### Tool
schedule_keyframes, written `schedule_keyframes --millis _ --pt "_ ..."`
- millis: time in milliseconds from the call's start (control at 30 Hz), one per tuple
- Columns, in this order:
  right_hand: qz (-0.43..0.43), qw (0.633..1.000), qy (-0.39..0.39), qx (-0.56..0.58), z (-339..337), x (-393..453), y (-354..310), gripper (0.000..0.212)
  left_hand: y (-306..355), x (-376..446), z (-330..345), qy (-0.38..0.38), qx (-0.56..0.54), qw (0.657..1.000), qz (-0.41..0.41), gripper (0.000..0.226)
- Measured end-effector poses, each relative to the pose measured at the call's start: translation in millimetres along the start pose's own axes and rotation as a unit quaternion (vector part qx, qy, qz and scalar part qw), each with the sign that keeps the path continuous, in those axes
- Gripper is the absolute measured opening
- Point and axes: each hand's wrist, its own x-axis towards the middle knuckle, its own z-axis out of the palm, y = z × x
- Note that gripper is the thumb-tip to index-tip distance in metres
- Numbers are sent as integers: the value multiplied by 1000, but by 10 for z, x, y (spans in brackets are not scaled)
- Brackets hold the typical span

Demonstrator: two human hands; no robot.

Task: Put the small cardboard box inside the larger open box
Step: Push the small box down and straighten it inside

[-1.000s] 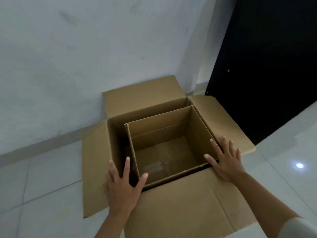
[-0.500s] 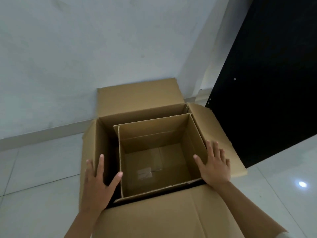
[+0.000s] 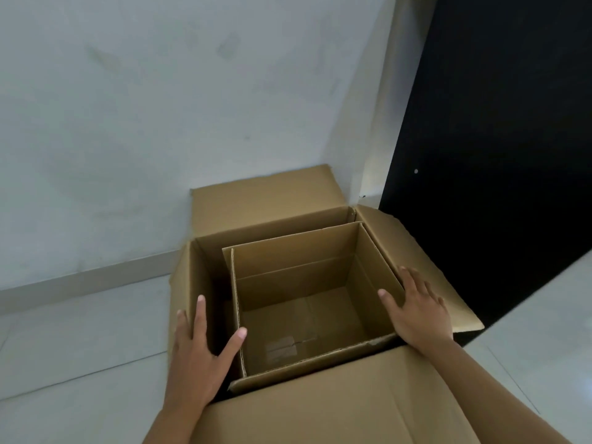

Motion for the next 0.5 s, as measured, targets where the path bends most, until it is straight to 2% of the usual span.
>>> schedule_keyframes --millis 267,367,433,500 --pt "-1 1000 3 24 -78 221 23 67 120 109 155 21 3 999 -37 94" --pt "-8 1000 7 20 -63 229 54 67 81 297 103 21 -59 997 -55 95" --pt "-11 1000 16 12 -28 201 87 68 29 506 46 21 -77 996 -40 94" --pt "-16 1000 5 0 -12 207 94 71 -14 726 -1 19 -42 999 -16 88"
